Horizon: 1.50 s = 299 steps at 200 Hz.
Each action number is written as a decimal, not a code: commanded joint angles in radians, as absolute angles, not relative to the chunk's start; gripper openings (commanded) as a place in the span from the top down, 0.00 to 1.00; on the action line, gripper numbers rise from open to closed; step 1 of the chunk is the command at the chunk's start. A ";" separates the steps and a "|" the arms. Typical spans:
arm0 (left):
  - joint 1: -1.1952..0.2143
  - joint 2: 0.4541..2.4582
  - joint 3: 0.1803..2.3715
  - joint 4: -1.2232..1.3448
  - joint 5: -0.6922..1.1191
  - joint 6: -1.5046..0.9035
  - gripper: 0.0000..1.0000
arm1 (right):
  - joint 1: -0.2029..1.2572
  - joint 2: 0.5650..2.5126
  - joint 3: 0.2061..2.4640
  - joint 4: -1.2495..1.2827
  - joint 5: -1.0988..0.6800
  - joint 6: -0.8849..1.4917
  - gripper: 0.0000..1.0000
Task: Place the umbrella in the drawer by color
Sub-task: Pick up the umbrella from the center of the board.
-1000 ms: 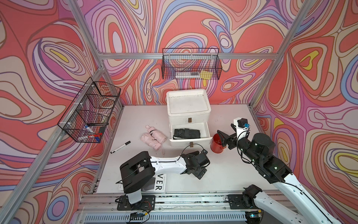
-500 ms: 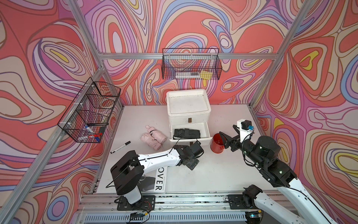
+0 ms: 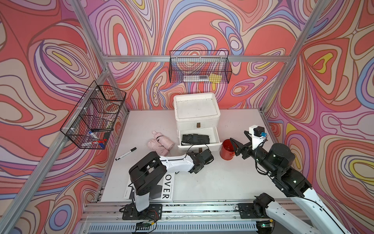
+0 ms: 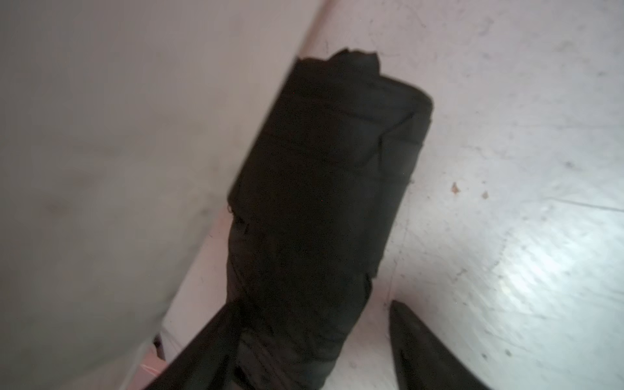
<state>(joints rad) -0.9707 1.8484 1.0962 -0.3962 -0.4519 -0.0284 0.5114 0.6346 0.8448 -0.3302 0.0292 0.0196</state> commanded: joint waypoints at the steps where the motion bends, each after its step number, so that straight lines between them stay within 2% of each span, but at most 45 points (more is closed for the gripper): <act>1: -0.943 1.878 1.074 -0.342 -0.403 -0.015 0.68 | 0.508 0.629 0.828 -0.330 0.031 0.020 0.11; 21: -0.942 1.872 1.054 -0.332 -0.380 -0.037 0.89 | 0.508 0.631 0.832 -0.331 0.034 0.021 0.11; 28: -0.942 1.869 1.049 -0.333 -0.383 -0.047 1.00 | 0.507 0.632 0.833 -0.334 0.036 0.020 0.11; 72: -1.008 1.727 1.031 -0.355 -0.376 -0.079 1.00 | 0.509 0.637 0.835 -0.334 0.029 0.029 0.11; 111: -1.013 1.502 1.035 -0.384 -0.088 -0.093 1.00 | 0.507 0.672 0.849 -0.358 0.007 -0.015 0.11; 143: -0.996 1.406 1.060 -0.418 0.142 -0.123 1.00 | 0.508 0.726 0.892 -0.414 -0.179 -0.182 0.10; 165: -0.992 1.361 1.058 -0.399 0.192 -0.140 1.00 | 0.509 0.815 1.038 -0.651 -0.444 -0.389 0.10; 179: -0.993 1.325 1.034 -0.359 0.203 -0.147 1.00 | 0.509 0.868 1.124 -0.808 -0.536 -0.526 0.12; 203: -0.993 1.264 0.949 -0.245 0.261 -0.153 1.00 | 0.515 0.895 1.164 -0.926 -0.582 -0.709 0.13; 213: -0.994 1.229 0.893 -0.172 0.282 -0.158 1.00 | 0.515 0.894 1.161 -0.998 -0.630 -0.857 0.18; 223: -0.994 1.194 0.841 -0.113 0.296 -0.154 1.00 | 0.516 0.900 1.155 -1.043 -0.646 -0.959 0.19; 253: -0.997 1.096 0.752 -0.042 0.299 -0.116 1.00 | 0.515 0.955 1.153 -1.039 -0.633 -1.023 0.14; 299: -1.007 1.094 0.715 -0.014 0.402 -0.086 1.00 | 0.518 1.075 1.175 -0.973 -0.751 -1.082 0.21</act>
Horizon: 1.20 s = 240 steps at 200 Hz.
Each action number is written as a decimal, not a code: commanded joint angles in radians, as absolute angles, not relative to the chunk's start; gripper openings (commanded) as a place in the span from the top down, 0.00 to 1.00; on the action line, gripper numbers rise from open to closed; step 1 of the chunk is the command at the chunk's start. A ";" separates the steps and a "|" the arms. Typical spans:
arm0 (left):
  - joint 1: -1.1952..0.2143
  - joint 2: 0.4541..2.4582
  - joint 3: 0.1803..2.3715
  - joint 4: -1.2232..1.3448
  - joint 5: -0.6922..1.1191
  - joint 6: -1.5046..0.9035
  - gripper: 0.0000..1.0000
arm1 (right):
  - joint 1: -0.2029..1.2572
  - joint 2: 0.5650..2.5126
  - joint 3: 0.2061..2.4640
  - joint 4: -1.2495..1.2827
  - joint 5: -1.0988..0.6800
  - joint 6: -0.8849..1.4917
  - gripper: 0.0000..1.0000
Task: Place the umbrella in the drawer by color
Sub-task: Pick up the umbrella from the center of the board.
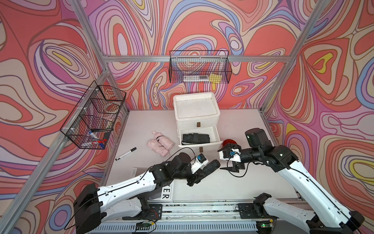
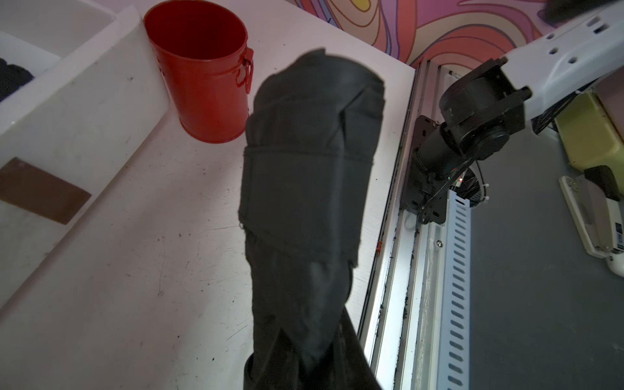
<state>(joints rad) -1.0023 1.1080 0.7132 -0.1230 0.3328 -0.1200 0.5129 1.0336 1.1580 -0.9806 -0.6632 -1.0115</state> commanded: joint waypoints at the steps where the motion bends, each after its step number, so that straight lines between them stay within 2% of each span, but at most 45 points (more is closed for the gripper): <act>1: -1.007 1.094 0.714 -0.013 0.403 -0.086 1.00 | 0.519 1.078 1.175 -0.973 -0.754 -1.082 0.21; 26: -1.008 1.062 0.690 0.007 0.384 -0.083 1.00 | 0.534 1.137 1.159 -0.981 -0.793 -1.115 0.22; 80: -1.009 1.002 0.644 0.044 0.297 -0.086 1.00 | 0.554 1.234 1.137 -1.024 -0.742 -1.135 0.21; 128: -1.009 0.998 0.628 0.072 0.316 -0.087 1.00 | 0.579 1.249 1.122 -0.979 -0.735 -1.147 0.27; 204: -1.008 0.985 0.620 0.071 0.199 -0.102 1.00 | 0.598 1.248 1.135 -0.967 -0.810 -1.147 0.58; 220: -1.008 0.972 0.612 0.072 0.167 -0.107 1.00 | 0.598 1.250 1.146 -0.985 -0.823 -1.153 0.73; 228: -1.009 0.964 0.608 0.076 0.151 -0.112 1.00 | 0.597 1.256 1.158 -1.003 -0.834 -1.168 0.88; 232: -1.008 0.961 0.605 0.078 0.146 -0.111 1.00 | 0.597 1.261 1.165 -1.016 -0.839 -1.174 0.99; 240: -1.008 0.954 0.601 0.080 0.139 -0.111 1.00 | 0.598 1.270 1.179 -1.031 -0.847 -1.173 1.00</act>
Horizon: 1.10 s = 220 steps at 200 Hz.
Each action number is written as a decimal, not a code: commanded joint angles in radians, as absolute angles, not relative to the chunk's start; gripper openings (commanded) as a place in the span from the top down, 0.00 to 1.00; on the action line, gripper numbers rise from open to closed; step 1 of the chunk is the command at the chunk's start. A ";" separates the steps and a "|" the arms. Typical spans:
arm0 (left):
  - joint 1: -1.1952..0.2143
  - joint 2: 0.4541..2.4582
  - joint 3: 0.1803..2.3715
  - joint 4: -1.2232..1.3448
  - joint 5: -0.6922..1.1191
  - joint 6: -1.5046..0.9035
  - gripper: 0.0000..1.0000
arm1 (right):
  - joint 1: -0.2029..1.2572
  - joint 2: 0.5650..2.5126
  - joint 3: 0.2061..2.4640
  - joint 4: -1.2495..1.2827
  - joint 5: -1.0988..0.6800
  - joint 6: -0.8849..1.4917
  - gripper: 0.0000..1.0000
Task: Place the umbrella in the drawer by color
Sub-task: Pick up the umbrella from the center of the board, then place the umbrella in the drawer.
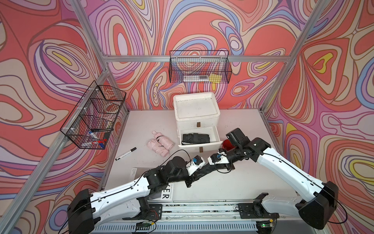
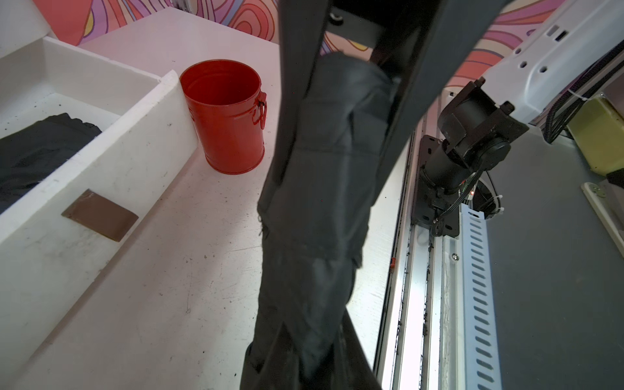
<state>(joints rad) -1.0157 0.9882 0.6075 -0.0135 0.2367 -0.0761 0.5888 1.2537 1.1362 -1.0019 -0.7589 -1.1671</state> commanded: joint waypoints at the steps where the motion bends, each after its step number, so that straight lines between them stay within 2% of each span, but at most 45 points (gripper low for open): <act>1: -1.008 0.952 0.600 0.081 0.139 -0.111 1.00 | 0.598 1.272 1.181 -1.032 -0.848 -1.171 1.00; 7: -1.008 0.946 0.599 0.083 0.129 -0.113 0.96 | 0.598 1.279 1.191 -1.036 -0.853 -1.156 1.00; 29: -1.009 0.921 0.588 0.084 0.057 -0.123 0.62 | 0.597 1.280 1.218 -0.984 -0.855 -1.038 1.00; 42: -1.009 0.892 0.573 0.084 -0.023 -0.132 0.41 | 0.597 1.256 1.218 -0.883 -0.820 -0.884 1.00; 60: -1.008 0.827 0.544 0.085 -0.175 -0.148 0.29 | 0.597 1.200 1.195 -0.673 -0.688 -0.619 1.00; 84: -1.008 0.713 0.471 0.072 -0.437 -0.181 0.20 | 0.597 1.128 1.179 -0.468 -0.351 -0.371 1.00; 114: -1.008 0.563 0.410 0.049 -0.673 -0.229 0.12 | 0.596 1.087 1.175 -0.411 -0.085 -0.325 1.00; 155: -1.009 0.461 0.362 0.071 -0.699 -0.235 0.09 | 0.595 1.170 1.227 -0.504 0.002 -0.320 1.00; 220: -1.008 0.519 0.388 0.056 -0.693 -0.242 0.09 | 0.596 1.294 1.248 -0.433 0.035 -0.296 1.00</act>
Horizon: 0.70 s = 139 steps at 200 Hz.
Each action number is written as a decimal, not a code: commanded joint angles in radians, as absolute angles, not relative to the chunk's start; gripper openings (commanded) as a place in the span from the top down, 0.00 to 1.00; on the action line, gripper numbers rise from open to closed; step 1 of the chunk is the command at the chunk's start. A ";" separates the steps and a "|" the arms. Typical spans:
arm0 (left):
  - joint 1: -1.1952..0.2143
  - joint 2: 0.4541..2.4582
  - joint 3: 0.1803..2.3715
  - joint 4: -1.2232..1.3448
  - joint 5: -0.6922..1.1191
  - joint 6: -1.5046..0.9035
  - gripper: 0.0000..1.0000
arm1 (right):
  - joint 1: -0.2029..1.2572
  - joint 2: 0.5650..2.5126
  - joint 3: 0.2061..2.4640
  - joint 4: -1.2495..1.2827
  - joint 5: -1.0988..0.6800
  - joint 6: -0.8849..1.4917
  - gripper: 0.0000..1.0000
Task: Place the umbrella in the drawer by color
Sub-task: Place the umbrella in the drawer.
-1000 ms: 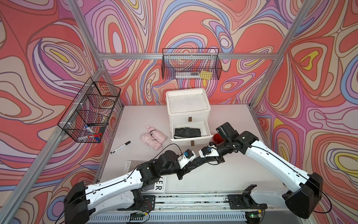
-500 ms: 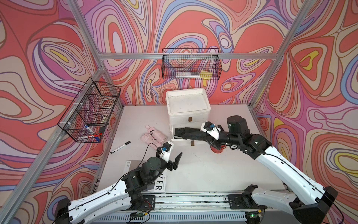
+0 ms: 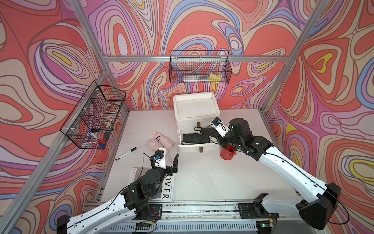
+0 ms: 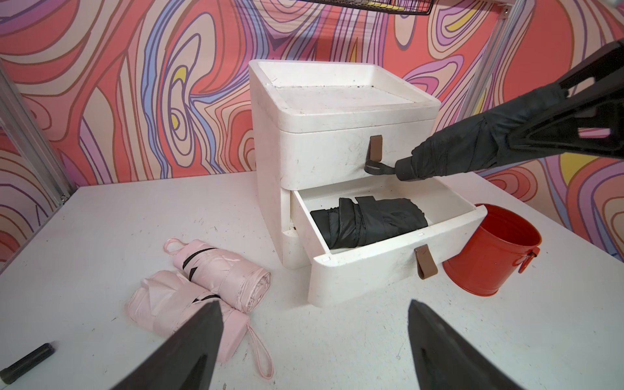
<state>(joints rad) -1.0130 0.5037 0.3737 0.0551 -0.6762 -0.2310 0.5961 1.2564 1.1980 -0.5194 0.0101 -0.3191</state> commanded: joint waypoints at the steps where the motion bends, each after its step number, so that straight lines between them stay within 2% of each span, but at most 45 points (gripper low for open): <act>1: -1.008 0.520 0.388 0.055 -0.693 -0.242 0.09 | 0.595 1.296 1.248 -0.433 0.035 -0.297 1.00; 45: -1.008 0.510 0.390 0.044 -0.696 -0.242 0.09 | 0.594 1.390 1.261 -0.398 0.029 -0.322 1.00; 139: -1.008 0.519 0.380 0.063 -0.692 -0.247 0.09 | 0.563 1.408 1.174 -0.323 -0.018 -0.360 1.00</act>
<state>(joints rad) -1.0130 0.5018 0.3737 0.0460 -0.6846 -0.2367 0.5732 1.4178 1.1858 -0.4049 0.0128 -0.3462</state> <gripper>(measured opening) 0.910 0.302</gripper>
